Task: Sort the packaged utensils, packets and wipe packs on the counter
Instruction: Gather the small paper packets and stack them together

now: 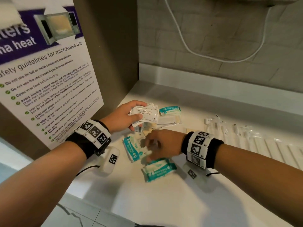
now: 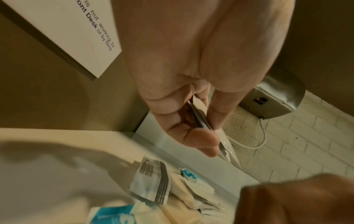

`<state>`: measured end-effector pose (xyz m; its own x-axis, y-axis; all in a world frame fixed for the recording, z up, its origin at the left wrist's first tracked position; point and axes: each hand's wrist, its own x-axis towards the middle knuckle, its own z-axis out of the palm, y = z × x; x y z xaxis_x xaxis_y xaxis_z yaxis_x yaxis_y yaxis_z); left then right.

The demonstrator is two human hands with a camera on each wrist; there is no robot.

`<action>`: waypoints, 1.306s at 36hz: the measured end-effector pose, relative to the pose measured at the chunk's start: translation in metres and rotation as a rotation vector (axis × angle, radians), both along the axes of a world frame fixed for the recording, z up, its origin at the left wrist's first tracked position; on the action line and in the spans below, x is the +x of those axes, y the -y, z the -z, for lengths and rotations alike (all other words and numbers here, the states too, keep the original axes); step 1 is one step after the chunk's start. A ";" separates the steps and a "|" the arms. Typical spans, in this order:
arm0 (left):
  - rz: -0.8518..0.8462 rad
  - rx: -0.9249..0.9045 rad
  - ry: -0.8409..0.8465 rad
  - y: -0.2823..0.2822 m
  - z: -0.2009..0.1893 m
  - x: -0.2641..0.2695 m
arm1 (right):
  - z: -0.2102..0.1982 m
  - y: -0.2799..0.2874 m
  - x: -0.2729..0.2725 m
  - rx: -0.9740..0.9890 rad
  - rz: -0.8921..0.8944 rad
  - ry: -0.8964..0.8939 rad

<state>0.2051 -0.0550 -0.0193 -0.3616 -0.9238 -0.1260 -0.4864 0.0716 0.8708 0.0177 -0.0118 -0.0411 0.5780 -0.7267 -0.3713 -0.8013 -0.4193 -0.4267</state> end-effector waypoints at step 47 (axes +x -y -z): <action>-0.100 0.012 -0.093 0.020 0.022 -0.025 | 0.000 0.043 -0.029 -0.158 0.096 -0.106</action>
<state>0.1800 -0.0751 -0.0418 -0.2781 -0.9545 -0.1081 -0.4081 0.0156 0.9128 -0.0109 -0.0553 -0.0413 0.4674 -0.8305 -0.3031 -0.8775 -0.3941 -0.2732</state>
